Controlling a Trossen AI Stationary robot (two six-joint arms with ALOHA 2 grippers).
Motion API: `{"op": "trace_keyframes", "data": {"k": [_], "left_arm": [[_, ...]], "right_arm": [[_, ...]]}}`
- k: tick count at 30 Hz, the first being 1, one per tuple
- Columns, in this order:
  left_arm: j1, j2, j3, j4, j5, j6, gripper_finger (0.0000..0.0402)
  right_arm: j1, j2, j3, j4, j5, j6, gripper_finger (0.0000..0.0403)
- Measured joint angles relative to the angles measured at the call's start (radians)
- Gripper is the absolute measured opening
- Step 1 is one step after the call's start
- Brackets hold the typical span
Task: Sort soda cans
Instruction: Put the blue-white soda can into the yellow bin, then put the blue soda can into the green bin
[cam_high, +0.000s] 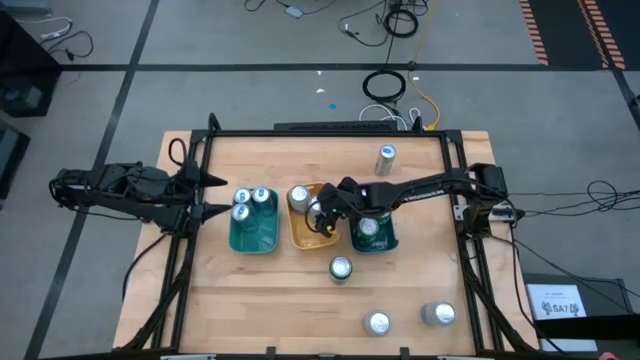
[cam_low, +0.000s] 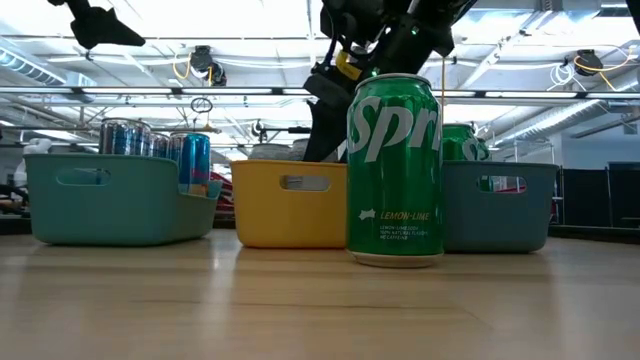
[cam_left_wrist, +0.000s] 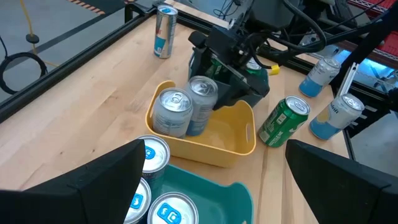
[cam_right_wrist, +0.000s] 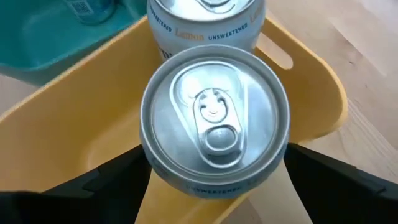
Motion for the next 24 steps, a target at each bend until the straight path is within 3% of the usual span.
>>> {"op": "trace_keyframes", "data": {"k": [5, 11, 17, 21, 24], "left_arm": [[0.000, 0.000, 0.000, 0.000, 0.000, 0.000, 0.0396], [0.000, 0.000, 0.000, 0.002, 0.000, 0.000, 0.0396], [0.000, 0.000, 0.000, 0.024, 0.000, 0.000, 0.0396], [0.000, 0.000, 0.000, 0.026, 0.000, 0.000, 0.0396], [0.000, 0.000, 0.000, 0.027, 0.000, 0.000, 0.0396]], "right_arm": [[-0.002, 0.000, 0.091, -0.136, -0.001, -0.001, 0.0353], [-0.008, -0.002, 0.290, -0.455, 0.012, 0.016, 0.0354], [-0.009, -0.007, 0.465, -0.751, 0.150, 0.155, 0.0352], [-0.009, -0.041, 0.483, -0.888, 0.188, 0.229, 0.0352], [-0.004, -0.091, 0.424, -1.059, 0.214, 0.349, 0.0352]]}}
